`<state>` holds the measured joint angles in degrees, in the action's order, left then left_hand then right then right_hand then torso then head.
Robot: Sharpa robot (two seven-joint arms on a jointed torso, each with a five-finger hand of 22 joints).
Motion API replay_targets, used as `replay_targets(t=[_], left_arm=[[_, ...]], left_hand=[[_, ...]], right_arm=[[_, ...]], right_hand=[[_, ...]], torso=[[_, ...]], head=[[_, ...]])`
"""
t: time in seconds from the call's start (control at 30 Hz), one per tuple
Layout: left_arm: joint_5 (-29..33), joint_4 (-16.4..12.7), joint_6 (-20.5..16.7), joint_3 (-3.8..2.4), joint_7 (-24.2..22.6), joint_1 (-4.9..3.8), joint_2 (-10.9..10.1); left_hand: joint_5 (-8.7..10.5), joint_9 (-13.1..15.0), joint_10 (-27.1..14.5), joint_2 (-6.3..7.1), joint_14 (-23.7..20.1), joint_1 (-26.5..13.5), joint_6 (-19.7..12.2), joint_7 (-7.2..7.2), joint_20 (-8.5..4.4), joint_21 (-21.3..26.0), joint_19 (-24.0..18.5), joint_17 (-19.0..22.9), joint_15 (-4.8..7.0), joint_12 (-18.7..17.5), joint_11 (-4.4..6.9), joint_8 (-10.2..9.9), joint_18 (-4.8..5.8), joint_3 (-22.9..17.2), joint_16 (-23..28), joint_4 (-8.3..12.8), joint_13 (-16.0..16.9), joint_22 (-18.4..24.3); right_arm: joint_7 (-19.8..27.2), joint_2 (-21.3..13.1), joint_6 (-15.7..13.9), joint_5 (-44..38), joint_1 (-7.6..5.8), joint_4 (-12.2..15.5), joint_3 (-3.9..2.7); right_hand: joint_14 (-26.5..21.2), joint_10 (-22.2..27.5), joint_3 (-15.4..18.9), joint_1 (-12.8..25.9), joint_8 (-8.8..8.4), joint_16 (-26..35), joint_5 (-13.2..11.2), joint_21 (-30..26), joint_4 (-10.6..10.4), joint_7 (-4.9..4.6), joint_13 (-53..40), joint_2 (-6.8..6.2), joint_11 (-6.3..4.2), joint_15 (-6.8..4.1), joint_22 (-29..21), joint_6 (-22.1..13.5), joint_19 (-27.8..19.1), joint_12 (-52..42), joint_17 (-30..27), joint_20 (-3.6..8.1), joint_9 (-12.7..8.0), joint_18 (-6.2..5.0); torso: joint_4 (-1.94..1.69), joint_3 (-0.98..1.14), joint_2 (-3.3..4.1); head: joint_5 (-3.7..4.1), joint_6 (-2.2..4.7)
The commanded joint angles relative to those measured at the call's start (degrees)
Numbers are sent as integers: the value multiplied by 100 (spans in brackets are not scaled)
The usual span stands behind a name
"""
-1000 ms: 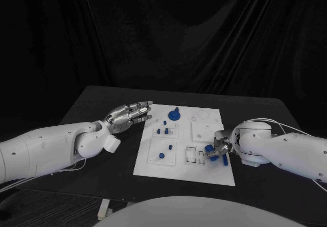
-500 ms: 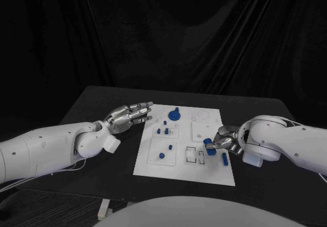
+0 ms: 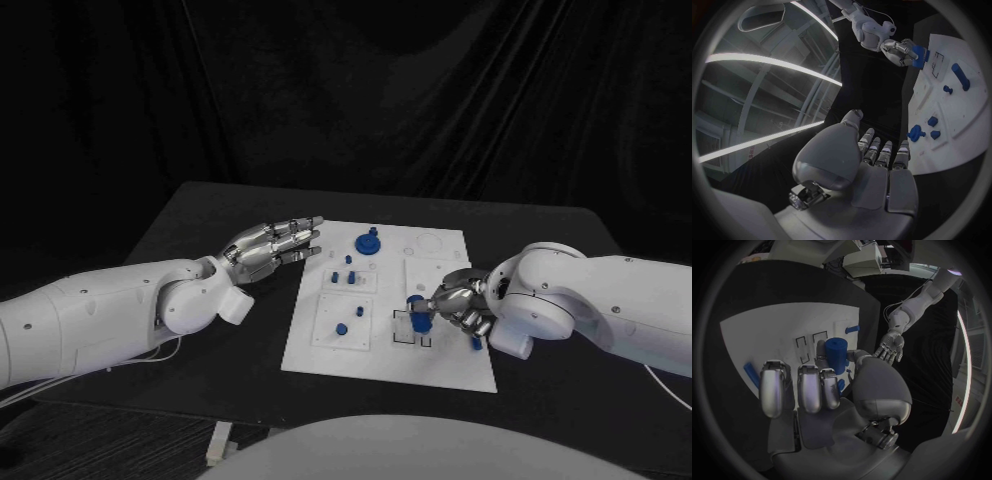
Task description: Assemble the parts on the task board
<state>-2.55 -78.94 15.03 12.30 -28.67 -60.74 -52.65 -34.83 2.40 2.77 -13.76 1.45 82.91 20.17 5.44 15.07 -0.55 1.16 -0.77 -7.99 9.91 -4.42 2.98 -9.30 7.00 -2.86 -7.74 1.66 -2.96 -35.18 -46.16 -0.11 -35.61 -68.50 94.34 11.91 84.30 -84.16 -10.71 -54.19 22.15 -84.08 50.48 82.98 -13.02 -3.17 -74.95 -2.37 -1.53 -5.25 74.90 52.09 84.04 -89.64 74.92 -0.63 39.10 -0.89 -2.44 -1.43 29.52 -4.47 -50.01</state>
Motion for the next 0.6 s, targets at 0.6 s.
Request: replay_targets(t=[0.6], left_arm=[[10,-10,98,-6,-45,7,20]], left_hand=[[-8,6,24,-14,-12,-45,22,35,34,-20,-6,-9,-12,36,-52,35,-104,-43,-37,2,9,6]], right_arm=[[-59,306,-250,158,283,-412,-1]], right_hand=[[324,-584,-1178,254,-191,31,-901,-117,1128,-80,-1505,163,92,79,1226,-219,261,-36,69,-107,-242,-121]], torso=[[-3,0,6]], head=[[-36,1]])
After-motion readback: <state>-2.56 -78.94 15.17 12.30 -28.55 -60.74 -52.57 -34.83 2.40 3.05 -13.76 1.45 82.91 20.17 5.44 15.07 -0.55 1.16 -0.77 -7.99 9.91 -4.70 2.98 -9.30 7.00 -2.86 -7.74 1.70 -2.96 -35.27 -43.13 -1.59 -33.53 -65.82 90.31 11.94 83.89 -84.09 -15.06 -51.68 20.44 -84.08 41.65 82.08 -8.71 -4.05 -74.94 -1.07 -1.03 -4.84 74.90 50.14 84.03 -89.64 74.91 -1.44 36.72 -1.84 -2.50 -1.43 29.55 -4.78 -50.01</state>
